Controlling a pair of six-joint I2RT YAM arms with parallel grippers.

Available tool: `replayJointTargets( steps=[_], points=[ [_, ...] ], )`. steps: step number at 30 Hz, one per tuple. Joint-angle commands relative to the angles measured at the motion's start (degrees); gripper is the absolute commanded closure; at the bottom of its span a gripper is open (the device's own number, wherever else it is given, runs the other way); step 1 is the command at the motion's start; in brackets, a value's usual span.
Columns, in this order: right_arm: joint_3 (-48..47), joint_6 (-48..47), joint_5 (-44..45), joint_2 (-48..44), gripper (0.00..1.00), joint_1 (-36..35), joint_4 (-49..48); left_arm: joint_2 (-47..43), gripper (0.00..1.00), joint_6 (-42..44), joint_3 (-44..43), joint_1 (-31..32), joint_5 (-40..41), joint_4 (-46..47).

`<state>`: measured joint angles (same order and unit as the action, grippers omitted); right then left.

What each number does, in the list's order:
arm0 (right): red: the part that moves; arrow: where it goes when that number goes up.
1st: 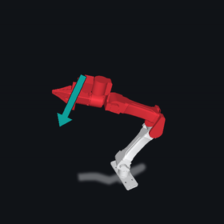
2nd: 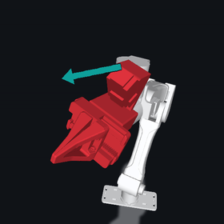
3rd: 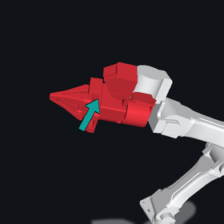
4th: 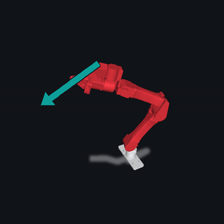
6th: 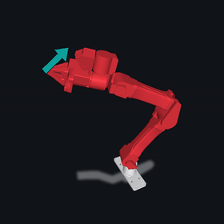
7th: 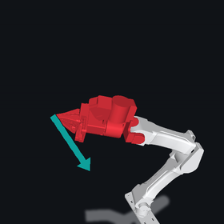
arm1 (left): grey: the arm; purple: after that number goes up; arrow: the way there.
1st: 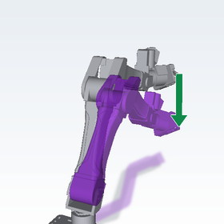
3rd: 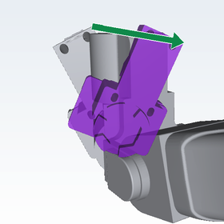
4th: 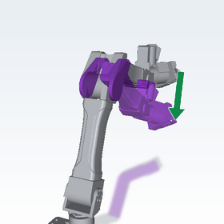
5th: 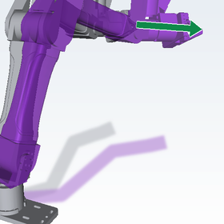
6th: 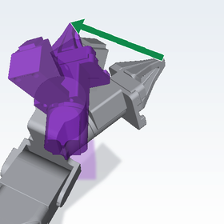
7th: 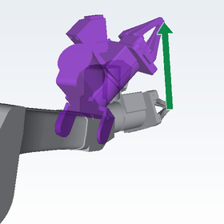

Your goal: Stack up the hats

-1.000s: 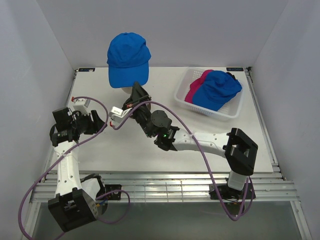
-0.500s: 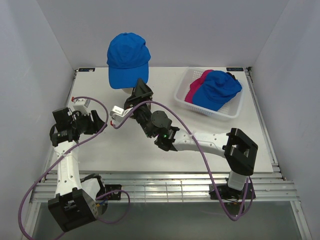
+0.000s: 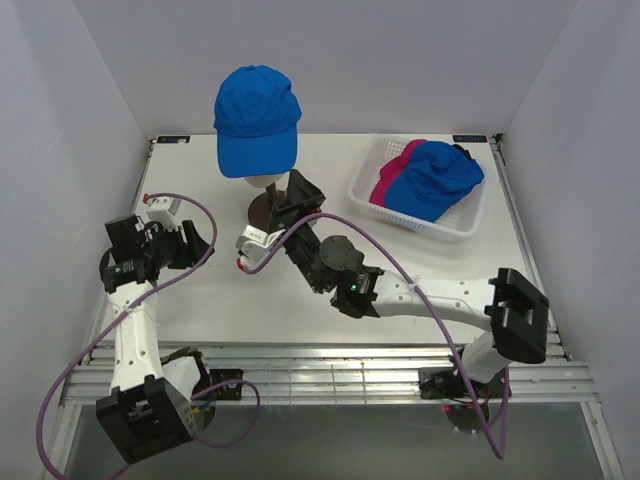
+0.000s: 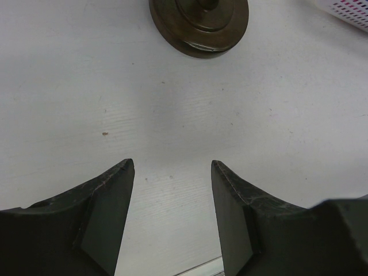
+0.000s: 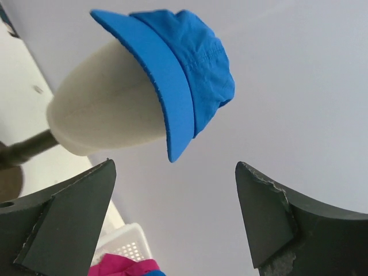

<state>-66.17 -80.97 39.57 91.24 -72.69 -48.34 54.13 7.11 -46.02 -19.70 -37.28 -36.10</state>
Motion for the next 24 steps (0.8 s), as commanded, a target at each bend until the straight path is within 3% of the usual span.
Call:
replayJointTargets(
  steps=[1, 2, 5, 8, 11, 12, 14, 15, 19, 21, 23, 24],
  points=[
    [-0.01, 14.40, -1.85, -9.83, 0.10, -2.98, 13.13, -0.16, 0.34, 0.80, -1.70, 0.19, -0.69, -0.82],
    [-0.01, 22.79, -3.96, -14.47, 0.11, -3.08, 17.88, -0.16, 0.33, 0.80, -1.70, 0.19, -0.78, -0.82],
    [1.83, 32.34, -13.54, -24.05, 0.11, -2.99, 30.74, -0.25, 0.33, 0.80, -1.70, 0.19, -1.13, -0.90],
    [2.98, 41.30, -14.09, -30.92, 0.09, -1.07, 37.41, -0.34, 0.33, 1.06, -1.70, 0.19, -1.39, -0.99],
    [2.27, 51.24, -12.94, -34.19, 0.01, 7.79, 47.67, -0.34, 0.33, 1.15, -1.79, 0.19, -1.83, -1.08],
    [2.54, 53.70, -14.07, -34.46, 0.13, 14.87, 50.42, -0.34, 0.33, 1.15, -1.79, 0.19, -2.01, -1.08],
    [2.10, 61.17, -17.93, -33.51, 0.24, 23.34, 57.78, -0.34, 0.33, 1.15, -1.97, 0.19, -2.36, -1.17],
    [1.66, 63.28, -21.43, -32.54, 0.33, 31.04, 60.00, -0.34, 0.33, 1.23, -1.97, 0.19, -2.62, -1.26],
    [0.78, 70.68, -28.57, -26.13, 0.42, 45.33, 65.74, -0.43, 0.33, 1.24, -1.97, 0.19, -2.71, -1.34],
    [0.78, 73.40, -31.82, -22.26, 0.38, 50.68, 65.48, -0.34, 0.33, 1.32, -1.97, 0.19, -2.63, -1.34],
    [-0.44, 74.63, -32.10, -17.27, 0.28, 53.16, 65.48, -0.25, 0.34, 1.32, -1.97, 0.19, -2.63, -1.26],
    [-2.02, 74.64, -32.01, -15.24, 0.17, 55.26, 65.39, -0.25, 0.34, 1.32, -1.97, 0.19, -2.63, -1.34]
  ],
)
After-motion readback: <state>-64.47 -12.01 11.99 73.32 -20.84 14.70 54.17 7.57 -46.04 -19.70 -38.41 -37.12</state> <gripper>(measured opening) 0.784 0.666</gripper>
